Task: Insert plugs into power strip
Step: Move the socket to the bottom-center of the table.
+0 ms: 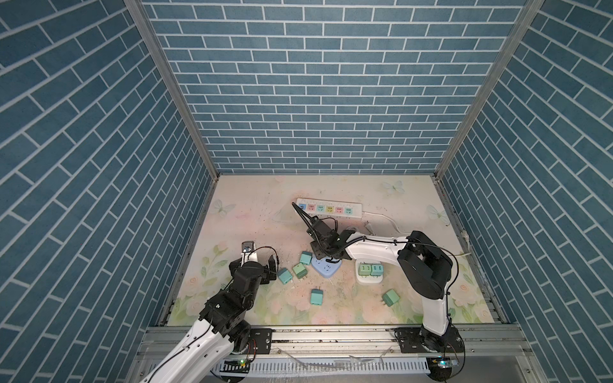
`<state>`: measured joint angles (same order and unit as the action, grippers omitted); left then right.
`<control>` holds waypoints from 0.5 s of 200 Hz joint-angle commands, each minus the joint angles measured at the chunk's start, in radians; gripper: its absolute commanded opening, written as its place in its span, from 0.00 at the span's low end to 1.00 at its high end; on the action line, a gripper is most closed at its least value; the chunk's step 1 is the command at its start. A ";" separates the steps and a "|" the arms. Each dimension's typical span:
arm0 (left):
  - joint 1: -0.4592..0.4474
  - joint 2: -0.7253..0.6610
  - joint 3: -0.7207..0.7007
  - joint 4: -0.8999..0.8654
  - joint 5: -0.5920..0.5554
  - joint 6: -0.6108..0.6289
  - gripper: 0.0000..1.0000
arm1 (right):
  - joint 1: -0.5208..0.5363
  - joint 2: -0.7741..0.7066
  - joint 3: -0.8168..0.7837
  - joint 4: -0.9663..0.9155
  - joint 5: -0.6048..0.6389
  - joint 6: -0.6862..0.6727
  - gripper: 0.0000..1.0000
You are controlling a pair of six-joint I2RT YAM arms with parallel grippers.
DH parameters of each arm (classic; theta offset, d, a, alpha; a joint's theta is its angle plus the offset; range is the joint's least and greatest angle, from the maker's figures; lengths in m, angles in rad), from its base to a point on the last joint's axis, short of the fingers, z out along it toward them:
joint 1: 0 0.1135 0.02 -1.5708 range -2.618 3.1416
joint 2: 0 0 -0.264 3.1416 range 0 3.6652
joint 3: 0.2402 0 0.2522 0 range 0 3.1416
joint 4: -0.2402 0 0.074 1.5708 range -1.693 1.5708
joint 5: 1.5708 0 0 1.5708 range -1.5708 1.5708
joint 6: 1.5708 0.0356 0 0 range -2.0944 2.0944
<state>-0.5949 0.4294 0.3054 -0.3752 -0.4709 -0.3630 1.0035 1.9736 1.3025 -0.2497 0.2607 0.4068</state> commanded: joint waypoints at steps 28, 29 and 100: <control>0.004 -0.007 0.025 0.010 0.000 0.000 1.00 | 0.008 -0.023 -0.049 0.010 -0.065 0.032 0.54; 0.005 -0.007 0.026 0.010 0.000 0.000 0.99 | 0.009 -0.024 -0.051 0.010 -0.066 0.032 0.54; 0.005 -0.016 0.024 0.008 0.007 0.000 0.99 | 0.081 -0.072 -0.145 0.022 -0.094 -0.033 0.54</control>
<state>-0.5949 0.4248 0.3061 -0.3752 -0.4667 -0.3626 1.0424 1.9354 1.2053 -0.2001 0.2131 0.4088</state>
